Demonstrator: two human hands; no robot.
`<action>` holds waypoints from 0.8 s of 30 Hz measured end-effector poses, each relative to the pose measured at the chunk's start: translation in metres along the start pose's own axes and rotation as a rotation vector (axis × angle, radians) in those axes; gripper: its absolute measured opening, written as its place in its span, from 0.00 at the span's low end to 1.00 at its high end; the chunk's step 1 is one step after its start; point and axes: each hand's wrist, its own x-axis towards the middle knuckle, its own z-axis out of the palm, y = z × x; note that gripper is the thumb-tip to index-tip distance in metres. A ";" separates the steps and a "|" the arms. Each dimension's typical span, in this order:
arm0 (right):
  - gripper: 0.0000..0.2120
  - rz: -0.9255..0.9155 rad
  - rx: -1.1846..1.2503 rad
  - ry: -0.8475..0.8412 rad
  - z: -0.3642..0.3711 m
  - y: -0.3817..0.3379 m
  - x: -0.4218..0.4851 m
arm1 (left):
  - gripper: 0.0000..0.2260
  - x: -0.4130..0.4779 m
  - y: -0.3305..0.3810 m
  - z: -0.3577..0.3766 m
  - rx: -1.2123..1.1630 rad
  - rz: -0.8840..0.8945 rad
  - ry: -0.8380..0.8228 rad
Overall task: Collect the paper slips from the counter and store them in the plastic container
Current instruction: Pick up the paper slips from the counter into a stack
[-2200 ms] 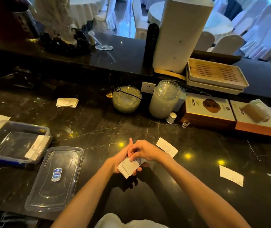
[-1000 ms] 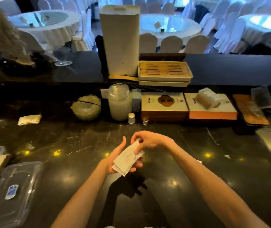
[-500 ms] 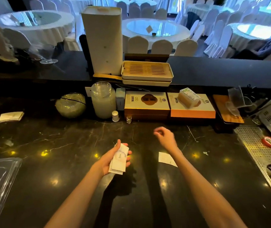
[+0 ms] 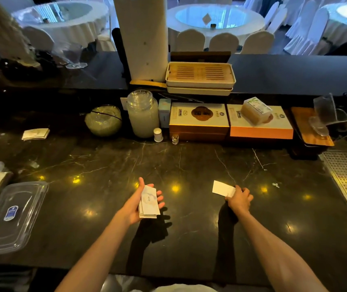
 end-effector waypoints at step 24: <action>0.25 -1.480 -0.403 -0.470 0.062 -0.288 -0.219 | 0.38 -0.166 0.062 -0.120 0.070 -0.021 -0.176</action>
